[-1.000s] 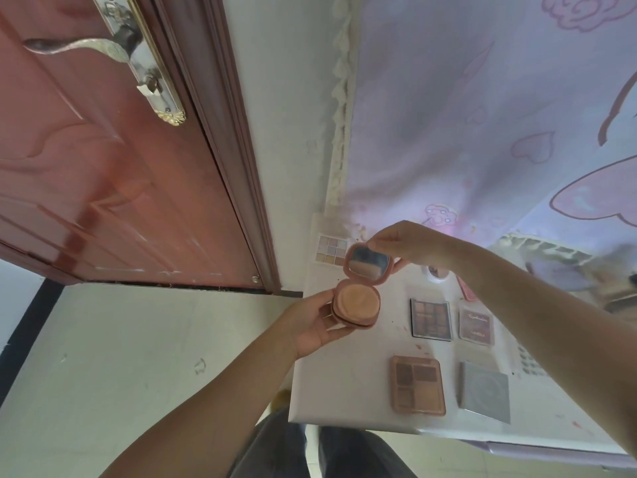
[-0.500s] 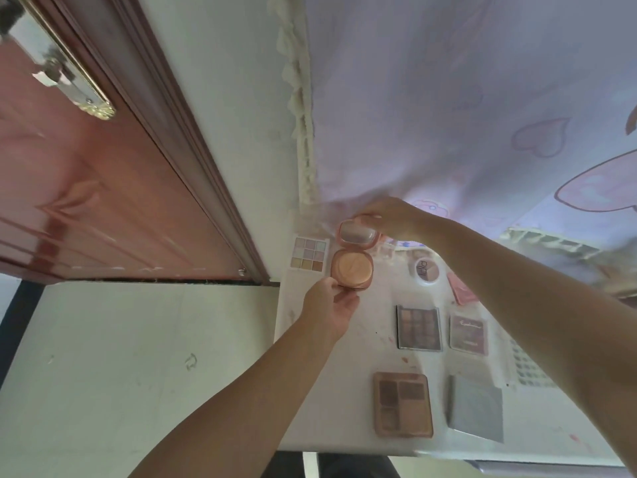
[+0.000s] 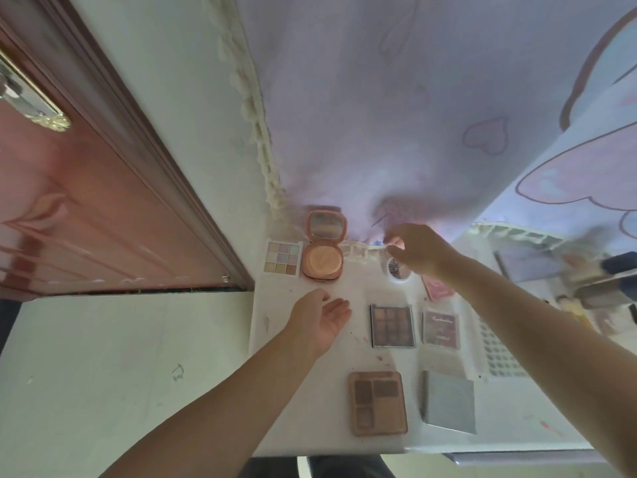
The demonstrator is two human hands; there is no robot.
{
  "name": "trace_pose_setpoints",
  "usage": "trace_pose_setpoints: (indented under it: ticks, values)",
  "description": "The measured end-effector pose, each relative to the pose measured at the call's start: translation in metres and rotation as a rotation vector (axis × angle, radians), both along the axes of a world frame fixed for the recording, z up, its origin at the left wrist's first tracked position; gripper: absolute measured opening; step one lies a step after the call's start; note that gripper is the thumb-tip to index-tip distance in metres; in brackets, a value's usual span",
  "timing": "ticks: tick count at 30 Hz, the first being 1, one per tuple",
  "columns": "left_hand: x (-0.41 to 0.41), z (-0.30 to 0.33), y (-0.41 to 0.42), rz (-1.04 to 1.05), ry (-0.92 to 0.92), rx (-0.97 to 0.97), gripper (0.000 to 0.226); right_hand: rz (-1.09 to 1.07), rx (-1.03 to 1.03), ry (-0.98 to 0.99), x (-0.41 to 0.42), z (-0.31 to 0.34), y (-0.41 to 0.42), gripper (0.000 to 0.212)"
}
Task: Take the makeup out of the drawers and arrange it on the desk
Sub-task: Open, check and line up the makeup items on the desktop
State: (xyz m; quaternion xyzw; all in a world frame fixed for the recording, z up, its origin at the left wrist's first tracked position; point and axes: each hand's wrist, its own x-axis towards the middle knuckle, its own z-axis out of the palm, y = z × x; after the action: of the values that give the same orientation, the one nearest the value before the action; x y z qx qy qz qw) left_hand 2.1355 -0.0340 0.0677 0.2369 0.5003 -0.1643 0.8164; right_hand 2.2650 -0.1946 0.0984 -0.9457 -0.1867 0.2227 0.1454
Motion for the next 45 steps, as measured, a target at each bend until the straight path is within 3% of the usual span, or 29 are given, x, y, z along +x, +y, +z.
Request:
trace_pose_setpoints:
  ticks: [3,8,11,13,16,26,32,35,40,45]
  values:
    - [0.004,-0.004,-0.025,-0.075,-0.017,-0.002,0.017,0.128,-0.163,-0.011,-0.023,-0.021,-0.02,0.025]
    - [0.03,-0.014,-0.045,-0.178,-0.098,0.071,0.024,0.245,-0.266,-0.21,-0.032,-0.042,-0.018,0.048]
    - [0.038,-0.012,-0.045,-0.249,-0.147,0.068,0.013,0.185,-0.076,-0.188,-0.034,-0.038,-0.016,0.033]
    - [0.035,-0.005,-0.039,-0.301,-0.212,0.023,0.011,0.044,0.179,-0.032,-0.04,-0.028,-0.013,0.027]
    - [0.019,0.009,-0.022,-0.309,-0.332,-0.099,0.02,-0.09,0.395,0.173,-0.052,-0.01,-0.007,0.042]
    - [-0.034,0.039,0.032,-0.371,-0.456,-0.003,0.027,0.005,0.467,0.217,-0.093,0.021,0.033,0.042]
    - [-0.05,0.041,0.053,-0.382,-0.433,-0.128,0.041,0.242,0.581,0.19,-0.11,0.03,0.044,0.044]
    - [-0.051,0.042,0.06,-0.432,-0.456,-0.134,0.044,0.199,0.532,0.315,-0.112,0.038,0.048,0.055]
    - [-0.041,0.044,0.06,-0.57,-0.509,-0.07,0.037,0.052,0.258,0.368,-0.11,0.049,0.046,0.044]
    - [-0.031,0.039,0.053,-0.712,-0.391,-0.062,0.045,0.018,0.299,0.363,-0.111,0.048,0.024,0.049]
